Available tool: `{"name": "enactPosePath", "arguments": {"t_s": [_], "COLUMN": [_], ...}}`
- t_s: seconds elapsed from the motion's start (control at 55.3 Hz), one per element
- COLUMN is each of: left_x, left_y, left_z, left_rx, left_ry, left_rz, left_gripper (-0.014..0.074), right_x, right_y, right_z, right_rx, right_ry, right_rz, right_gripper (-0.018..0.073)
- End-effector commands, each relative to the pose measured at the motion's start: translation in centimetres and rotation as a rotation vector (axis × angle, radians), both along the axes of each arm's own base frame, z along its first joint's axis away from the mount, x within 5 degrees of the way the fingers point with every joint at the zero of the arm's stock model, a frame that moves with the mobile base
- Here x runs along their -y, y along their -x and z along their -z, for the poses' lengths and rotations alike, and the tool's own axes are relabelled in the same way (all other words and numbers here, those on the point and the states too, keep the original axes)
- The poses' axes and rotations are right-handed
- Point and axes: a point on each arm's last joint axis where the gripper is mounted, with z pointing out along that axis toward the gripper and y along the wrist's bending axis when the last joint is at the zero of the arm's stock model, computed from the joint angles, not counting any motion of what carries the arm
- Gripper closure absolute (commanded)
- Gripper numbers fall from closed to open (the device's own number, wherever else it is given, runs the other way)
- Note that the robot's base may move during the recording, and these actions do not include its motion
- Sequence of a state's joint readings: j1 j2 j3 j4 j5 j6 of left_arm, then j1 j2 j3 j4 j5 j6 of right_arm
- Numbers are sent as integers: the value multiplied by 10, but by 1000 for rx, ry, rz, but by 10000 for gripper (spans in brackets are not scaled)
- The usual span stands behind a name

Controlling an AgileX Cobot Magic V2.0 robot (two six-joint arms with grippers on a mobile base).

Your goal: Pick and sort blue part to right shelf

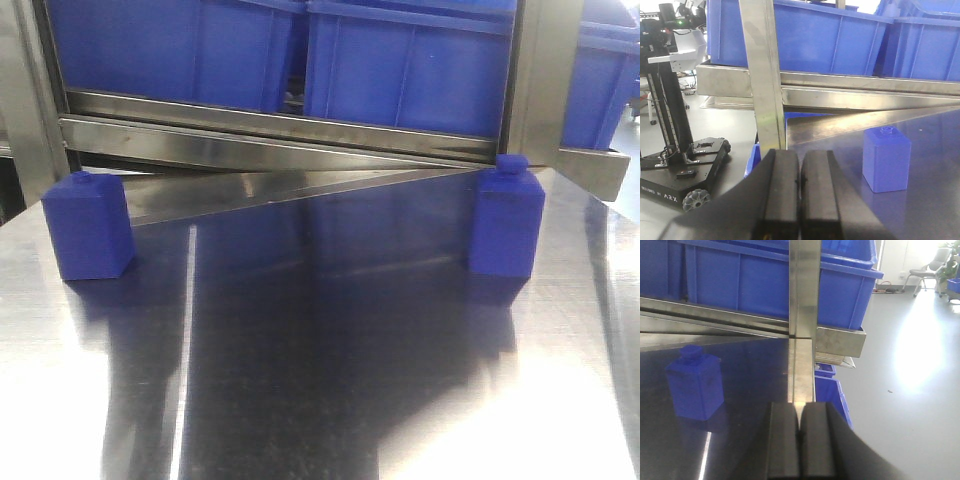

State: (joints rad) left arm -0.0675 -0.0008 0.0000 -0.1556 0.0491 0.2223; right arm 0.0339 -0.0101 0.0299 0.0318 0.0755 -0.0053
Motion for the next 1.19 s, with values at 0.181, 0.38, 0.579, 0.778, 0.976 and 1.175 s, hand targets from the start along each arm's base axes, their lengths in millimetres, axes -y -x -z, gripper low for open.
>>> {"name": "enactPosePath", "arguments": {"t_s": [0.181,0.38,0.579,0.778,0.976,1.175], "left_x": [-1,-1,-2,-4,-5,2], "left_y": [1,1,1,3,14,14], "left_z": [3,3,0,-10,-57,-112], "left_rx": [72,74,106,211,344,114], "left_ry": [20,27,30,40,103,74], "left_rz": [-13,-13,-18,-35,-32,42], "left_gripper": [472,472,472,472,472,472], "right_x": [1,1,1,1,1,1], "right_y": [2,2,2,2,2,2], "right_z": [-12,-12,-12,-12,-12,-12], "right_rx": [114,114,114,114,115,115], "right_ry": [6,6,6,6,6,6], "right_rz": [7,7,7,7,7,7], "right_gripper": [510,510,510,510,510,510]}}
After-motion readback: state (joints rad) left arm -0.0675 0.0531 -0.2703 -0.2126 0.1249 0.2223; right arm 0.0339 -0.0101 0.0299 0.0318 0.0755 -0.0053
